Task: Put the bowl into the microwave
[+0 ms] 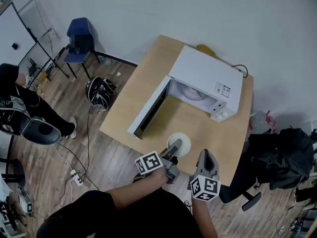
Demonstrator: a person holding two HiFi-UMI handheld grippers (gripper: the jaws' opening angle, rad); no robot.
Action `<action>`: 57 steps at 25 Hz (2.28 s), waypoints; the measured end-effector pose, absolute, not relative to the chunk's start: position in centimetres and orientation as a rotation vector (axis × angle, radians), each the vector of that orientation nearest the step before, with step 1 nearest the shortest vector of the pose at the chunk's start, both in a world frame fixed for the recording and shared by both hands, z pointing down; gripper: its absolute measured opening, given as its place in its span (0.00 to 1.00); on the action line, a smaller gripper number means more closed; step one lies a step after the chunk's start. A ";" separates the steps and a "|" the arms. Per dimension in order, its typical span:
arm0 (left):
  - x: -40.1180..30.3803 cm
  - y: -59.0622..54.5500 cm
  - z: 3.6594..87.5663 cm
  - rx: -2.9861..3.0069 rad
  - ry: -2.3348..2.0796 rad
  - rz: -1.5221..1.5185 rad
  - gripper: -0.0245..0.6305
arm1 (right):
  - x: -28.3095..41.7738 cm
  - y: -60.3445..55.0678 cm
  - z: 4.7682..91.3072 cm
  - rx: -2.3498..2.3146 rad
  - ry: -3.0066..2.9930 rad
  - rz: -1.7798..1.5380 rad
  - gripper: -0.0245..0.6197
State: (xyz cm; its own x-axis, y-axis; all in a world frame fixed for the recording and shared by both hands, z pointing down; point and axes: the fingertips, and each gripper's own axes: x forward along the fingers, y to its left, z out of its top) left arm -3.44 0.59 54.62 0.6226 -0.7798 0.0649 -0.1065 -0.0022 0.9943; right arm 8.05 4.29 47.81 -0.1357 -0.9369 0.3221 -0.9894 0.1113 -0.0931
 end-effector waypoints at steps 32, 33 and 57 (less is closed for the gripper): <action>2.1 -24.7 66.6 1.386 -0.878 -0.580 0.33 | 13.9 -11.9 55.4 1.894 -2.111 0.614 0.13; 2.3 -25.5 66.9 1.379 -0.879 -0.600 0.33 | 14.1 -12.3 55.8 1.879 -2.112 0.617 0.13; 4.5 -36.1 72.9 1.244 -0.967 -0.594 0.33 | 15.1 -12.4 60.2 1.781 -2.087 0.707 0.13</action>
